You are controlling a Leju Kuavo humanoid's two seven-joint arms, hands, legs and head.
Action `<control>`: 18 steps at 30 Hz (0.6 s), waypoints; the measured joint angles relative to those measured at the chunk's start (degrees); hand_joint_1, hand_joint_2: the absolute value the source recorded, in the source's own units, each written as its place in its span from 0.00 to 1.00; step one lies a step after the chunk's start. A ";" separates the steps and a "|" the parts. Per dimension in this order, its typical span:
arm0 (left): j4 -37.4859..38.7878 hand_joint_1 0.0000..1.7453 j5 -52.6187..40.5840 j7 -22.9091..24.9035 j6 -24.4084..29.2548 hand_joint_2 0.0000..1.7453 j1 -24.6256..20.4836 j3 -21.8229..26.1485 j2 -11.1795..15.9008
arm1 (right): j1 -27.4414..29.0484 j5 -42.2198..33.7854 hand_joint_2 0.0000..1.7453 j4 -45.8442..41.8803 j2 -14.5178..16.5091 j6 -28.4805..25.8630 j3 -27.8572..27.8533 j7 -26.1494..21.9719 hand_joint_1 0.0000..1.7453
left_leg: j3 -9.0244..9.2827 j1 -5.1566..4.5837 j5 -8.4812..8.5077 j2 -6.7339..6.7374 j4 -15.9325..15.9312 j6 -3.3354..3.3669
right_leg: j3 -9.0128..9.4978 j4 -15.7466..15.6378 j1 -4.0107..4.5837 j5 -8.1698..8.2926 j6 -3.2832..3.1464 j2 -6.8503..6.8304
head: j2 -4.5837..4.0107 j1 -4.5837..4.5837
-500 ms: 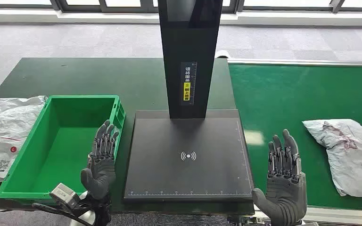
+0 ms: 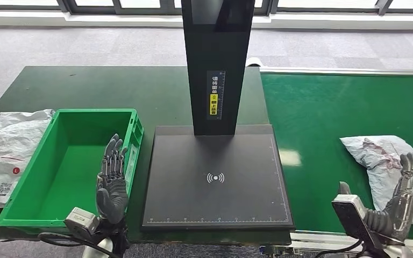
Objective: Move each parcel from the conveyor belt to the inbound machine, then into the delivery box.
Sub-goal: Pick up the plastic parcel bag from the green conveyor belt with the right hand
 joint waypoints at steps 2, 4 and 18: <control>0.28 0.00 0.32 0.00 -0.83 0.00 -0.12 0.00 -0.07 | -0.63 2.67 1.00 1.34 -0.80 -1.89 -0.34 1.99 0.00 | 0.00 -0.01 0.00 -0.01 0.00 0.00 | 0.00 0.00 0.01 0.00 0.00 0.00 | 0.00 -0.01; 0.54 0.00 0.78 0.00 -1.83 0.00 -0.21 0.01 -0.09 | -0.77 5.16 1.00 2.10 -1.34 -3.38 -0.63 3.88 0.00 | -0.01 -0.01 0.00 -0.01 0.00 0.00 | -0.01 0.01 0.02 -0.01 -0.01 -0.01 | 0.00 0.00; 2.86 0.00 2.10 0.00 -4.37 0.00 -1.10 0.02 -0.09 | -3.57 8.56 1.00 13.97 -6.10 -5.38 -6.37 6.56 0.00 | -0.02 -0.04 -0.08 -0.01 0.01 0.13 | 0.00 0.01 -0.08 -0.05 0.07 -0.03 | 0.00 0.01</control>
